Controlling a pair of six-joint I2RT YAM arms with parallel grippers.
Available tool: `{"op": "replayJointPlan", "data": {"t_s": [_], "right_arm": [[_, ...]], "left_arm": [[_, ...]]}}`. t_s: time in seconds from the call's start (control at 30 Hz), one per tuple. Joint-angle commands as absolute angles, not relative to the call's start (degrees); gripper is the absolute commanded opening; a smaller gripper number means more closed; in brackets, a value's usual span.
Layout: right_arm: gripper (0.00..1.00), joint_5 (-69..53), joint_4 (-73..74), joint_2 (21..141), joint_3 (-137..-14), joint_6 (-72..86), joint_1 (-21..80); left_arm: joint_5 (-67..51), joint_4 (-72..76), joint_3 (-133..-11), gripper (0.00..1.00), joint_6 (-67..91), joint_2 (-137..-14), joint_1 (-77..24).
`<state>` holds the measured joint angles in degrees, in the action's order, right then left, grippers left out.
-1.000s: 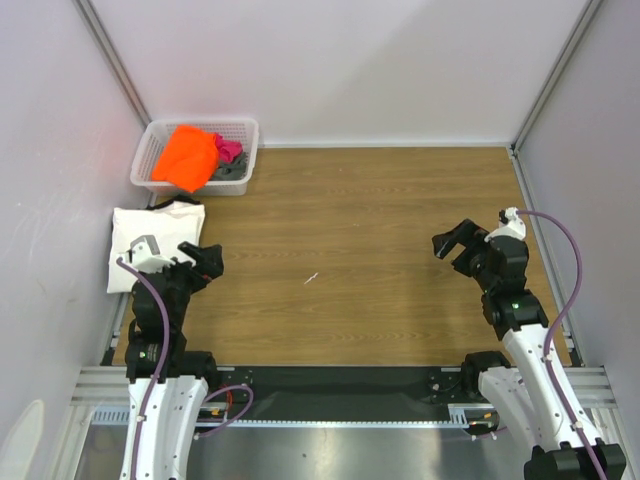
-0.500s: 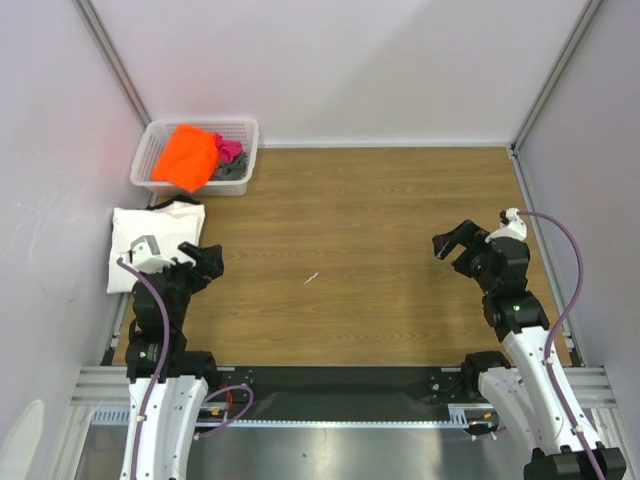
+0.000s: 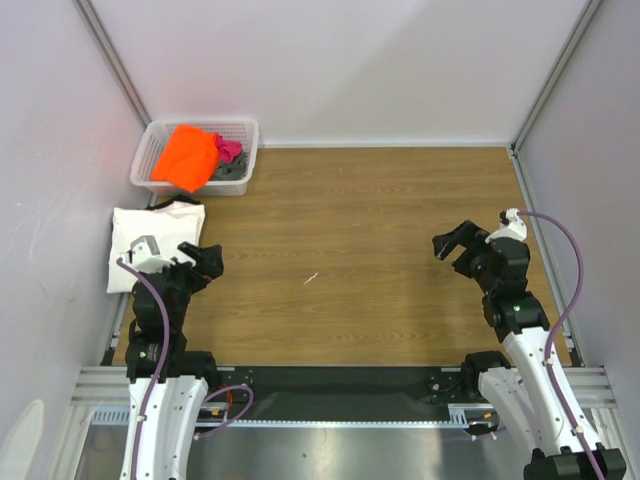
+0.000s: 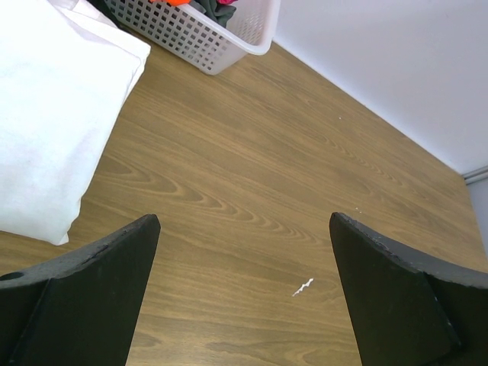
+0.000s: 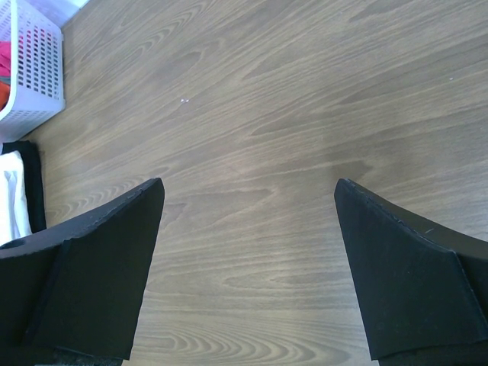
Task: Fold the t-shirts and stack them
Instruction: Neatly place the folded tshirt to the corner
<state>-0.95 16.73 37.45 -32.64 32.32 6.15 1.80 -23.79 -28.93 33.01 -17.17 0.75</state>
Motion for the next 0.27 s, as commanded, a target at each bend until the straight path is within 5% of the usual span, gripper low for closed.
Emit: {"op": "replayJointPlan", "data": {"t_s": [0.0,0.23], "right_arm": [[1.00,-1.4,16.5,36.6,-33.8,31.2,6.3],[1.00,-1.4,16.1,36.4,-33.8,31.3,6.3]], "left_arm": [[2.6,-23.3,-28.7,1.00,33.7,-17.0,0.4],[2.9,-23.6,-28.9,1.00,33.5,-17.1,0.4]]}}
